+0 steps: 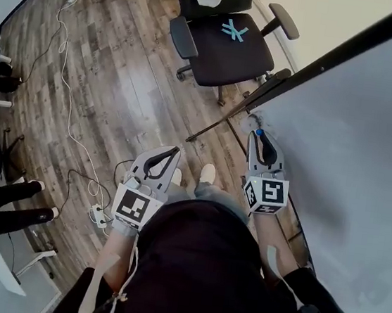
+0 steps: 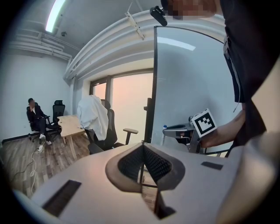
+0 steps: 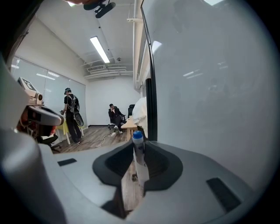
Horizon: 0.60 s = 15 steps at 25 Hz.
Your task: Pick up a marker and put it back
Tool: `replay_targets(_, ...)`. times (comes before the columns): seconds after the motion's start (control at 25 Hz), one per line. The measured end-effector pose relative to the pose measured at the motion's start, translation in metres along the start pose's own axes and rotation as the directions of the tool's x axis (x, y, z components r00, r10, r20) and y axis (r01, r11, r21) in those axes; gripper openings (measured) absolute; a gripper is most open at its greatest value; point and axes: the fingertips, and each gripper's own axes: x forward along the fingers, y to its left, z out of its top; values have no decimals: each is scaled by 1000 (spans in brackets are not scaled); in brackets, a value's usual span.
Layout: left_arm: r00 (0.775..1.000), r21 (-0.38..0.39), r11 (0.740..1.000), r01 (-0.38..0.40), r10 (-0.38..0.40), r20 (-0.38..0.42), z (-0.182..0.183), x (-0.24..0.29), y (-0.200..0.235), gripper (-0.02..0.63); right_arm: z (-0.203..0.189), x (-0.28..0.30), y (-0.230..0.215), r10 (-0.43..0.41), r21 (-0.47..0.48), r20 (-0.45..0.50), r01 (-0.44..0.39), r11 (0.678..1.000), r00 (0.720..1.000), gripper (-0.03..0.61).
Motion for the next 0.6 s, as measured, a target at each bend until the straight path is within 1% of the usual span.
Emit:
replay_targets(0.12,999,-19,999,-36,36,-2,0,-7,2,8,3,2,4,18,-10,1,-18,1000,1000,87)
replay_targets(0.24,998,-12,998,-67,67,15,-1,-12,7,8,5,6,6,34,-22,0,-34,999,999,84)
replay_targets(0.4,995,-47,994,-103,104,6,-2,-17,9,8,6,11,6,46,-41,-4,-47,998,999,83)
replay_targets(0.6,991,-33,991,-126,127,35,1,-24,13,8,16,12,9,53,-73,-3,-53,996,999,81)
